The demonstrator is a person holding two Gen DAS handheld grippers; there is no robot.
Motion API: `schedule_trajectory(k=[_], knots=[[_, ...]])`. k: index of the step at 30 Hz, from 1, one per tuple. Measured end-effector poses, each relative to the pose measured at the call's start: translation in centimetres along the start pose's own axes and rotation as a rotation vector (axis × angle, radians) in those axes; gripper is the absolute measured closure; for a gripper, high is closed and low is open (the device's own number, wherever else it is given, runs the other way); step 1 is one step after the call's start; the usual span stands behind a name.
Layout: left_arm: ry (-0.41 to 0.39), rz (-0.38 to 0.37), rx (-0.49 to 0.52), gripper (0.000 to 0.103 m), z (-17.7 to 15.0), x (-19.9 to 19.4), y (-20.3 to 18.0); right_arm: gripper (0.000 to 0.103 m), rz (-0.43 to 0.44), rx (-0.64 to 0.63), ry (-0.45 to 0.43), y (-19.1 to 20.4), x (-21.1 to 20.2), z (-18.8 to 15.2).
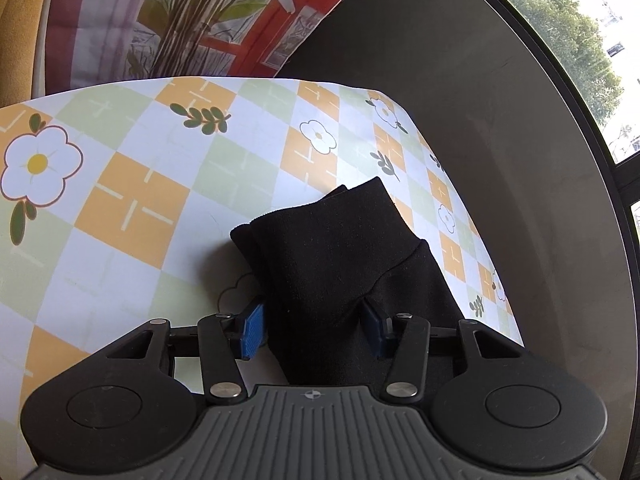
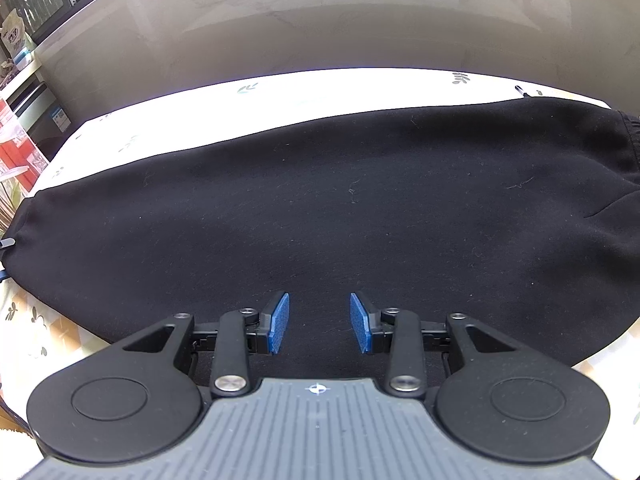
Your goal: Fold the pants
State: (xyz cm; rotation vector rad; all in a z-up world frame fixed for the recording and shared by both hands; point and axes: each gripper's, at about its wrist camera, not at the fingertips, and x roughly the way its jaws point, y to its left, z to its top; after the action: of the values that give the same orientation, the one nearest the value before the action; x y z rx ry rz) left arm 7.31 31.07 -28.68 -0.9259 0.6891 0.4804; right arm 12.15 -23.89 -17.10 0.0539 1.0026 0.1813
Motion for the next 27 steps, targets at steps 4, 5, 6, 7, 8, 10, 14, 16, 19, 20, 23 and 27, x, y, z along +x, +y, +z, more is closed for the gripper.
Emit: schedule_trajectory(k=[4, 5, 6, 7, 8, 10, 14, 16, 19, 20, 23, 27], knots=[[-0.022, 0.004, -0.012, 0.049, 0.7, 0.5, 0.1, 0.066, 0.006, -0.014, -0.001, 0.2, -0.1, -0.2], [-0.028, 0.003, -0.025, 0.051, 0.8, 0.6, 0.3, 0.066, 0.006, -0.019, -0.001, 0.2, -0.1, -0.2], [-0.035, 0.001, -0.042, 0.051, 0.9, 0.5, 0.4, 0.066, 0.005, -0.023, -0.001, 0.2, -0.2, -0.2], [-0.041, 0.0, -0.048, 0.05, 1.1, 0.7, 0.4, 0.066, 0.003, -0.026, 0.0, 0.2, -0.2, -0.3], [-0.047, 0.001, -0.043, 0.049, 1.3, 0.9, 0.2, 0.066, 0.0, -0.025, 0.002, 0.2, -0.2, -0.3], [-0.053, 0.012, -0.009, 0.045, 1.4, 1.3, -0.4, 0.066, -0.006, -0.022, 0.008, 0.0, -0.2, -0.3], [-0.076, 0.041, 0.035, 0.076, 1.8, 1.5, -1.1, 0.066, -0.029, -0.022, 0.011, -0.1, -0.3, -0.4], [-0.094, 0.033, 0.031, 0.078, 2.0, 0.9, -1.3, 0.066, -0.043, -0.024, 0.003, -0.1, -0.7, -0.5], [-0.124, 0.028, 0.046, 0.078, 2.6, 0.1, -1.8, 0.066, -0.061, -0.006, -0.026, -0.4, -1.6, -0.7], [-0.13, 0.026, 0.03, 0.079, 3.0, -0.1, -1.8, 0.066, -0.064, 0.003, -0.036, -0.4, -1.9, -0.7], [-0.158, 0.032, 0.001, 0.079, 4.5, -0.3, -1.9, 0.066, -0.061, 0.013, -0.057, -0.2, -2.5, -0.5], [-0.223, 0.077, 0.011, 0.079, 5.9, -0.8, -1.7, 0.066, -0.026, -0.018, -0.029, 1.0, -2.0, -0.9]])
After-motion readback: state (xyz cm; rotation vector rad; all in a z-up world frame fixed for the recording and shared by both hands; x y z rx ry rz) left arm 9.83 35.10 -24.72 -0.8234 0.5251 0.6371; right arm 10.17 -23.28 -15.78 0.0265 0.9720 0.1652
